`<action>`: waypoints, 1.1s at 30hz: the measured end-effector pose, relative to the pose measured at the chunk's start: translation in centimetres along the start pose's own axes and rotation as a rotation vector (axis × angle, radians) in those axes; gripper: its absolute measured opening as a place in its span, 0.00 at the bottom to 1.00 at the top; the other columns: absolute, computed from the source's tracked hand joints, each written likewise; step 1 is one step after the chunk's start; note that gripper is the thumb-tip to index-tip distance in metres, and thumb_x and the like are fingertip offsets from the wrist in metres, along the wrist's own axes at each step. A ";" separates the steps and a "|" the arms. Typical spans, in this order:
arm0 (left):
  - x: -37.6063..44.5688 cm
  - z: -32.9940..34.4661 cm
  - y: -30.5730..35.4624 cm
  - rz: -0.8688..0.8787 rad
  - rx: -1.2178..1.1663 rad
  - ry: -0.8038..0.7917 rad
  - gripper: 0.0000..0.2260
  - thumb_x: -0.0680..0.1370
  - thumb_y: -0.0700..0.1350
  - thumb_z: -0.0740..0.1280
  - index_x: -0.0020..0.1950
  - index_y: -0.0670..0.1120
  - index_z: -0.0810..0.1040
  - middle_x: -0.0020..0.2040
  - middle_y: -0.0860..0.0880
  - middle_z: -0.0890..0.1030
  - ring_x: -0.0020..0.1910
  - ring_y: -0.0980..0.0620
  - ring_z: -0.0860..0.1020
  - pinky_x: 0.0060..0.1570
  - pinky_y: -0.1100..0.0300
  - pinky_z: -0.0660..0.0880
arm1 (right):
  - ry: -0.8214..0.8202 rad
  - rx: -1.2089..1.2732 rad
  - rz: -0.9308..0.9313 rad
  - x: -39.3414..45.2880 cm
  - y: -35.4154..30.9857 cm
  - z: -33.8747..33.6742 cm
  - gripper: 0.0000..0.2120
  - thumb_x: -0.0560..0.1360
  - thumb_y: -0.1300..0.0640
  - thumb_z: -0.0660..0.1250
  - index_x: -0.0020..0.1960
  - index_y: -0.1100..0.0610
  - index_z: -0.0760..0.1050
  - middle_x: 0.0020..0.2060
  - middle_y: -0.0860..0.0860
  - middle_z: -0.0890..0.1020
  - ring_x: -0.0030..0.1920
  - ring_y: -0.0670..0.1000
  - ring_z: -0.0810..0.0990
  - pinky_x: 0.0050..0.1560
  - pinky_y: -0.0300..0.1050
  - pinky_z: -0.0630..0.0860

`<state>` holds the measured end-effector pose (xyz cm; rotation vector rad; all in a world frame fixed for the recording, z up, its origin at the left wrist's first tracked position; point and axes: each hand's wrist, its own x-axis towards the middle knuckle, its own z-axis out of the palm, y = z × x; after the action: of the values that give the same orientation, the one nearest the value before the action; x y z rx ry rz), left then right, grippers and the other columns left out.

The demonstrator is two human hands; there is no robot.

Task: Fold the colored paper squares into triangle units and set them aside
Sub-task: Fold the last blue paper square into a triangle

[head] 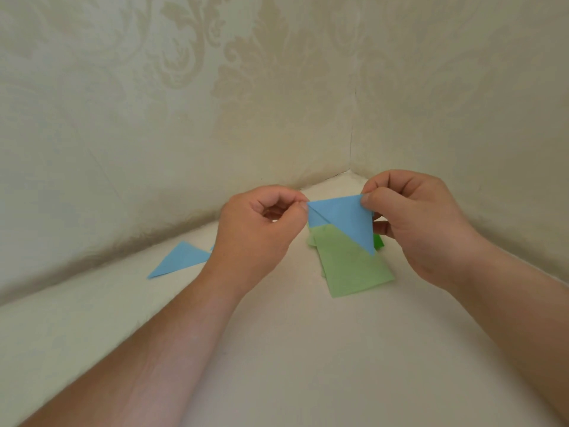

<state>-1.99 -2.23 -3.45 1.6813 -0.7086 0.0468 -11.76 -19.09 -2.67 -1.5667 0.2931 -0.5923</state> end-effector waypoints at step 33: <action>0.5 0.3 -0.4 -0.329 -0.354 -0.052 0.08 0.81 0.40 0.69 0.45 0.45 0.86 0.42 0.46 0.86 0.38 0.52 0.81 0.49 0.57 0.80 | -0.162 0.095 0.245 -0.1 -0.3 -0.5 0.13 0.81 0.52 0.66 0.43 0.53 0.86 0.42 0.52 0.84 0.37 0.54 0.78 0.43 0.48 0.75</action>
<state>-1.49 -2.64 -3.68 1.4402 -0.4398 -0.3370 -12.20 -19.47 -2.38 -1.4509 0.3241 -0.2827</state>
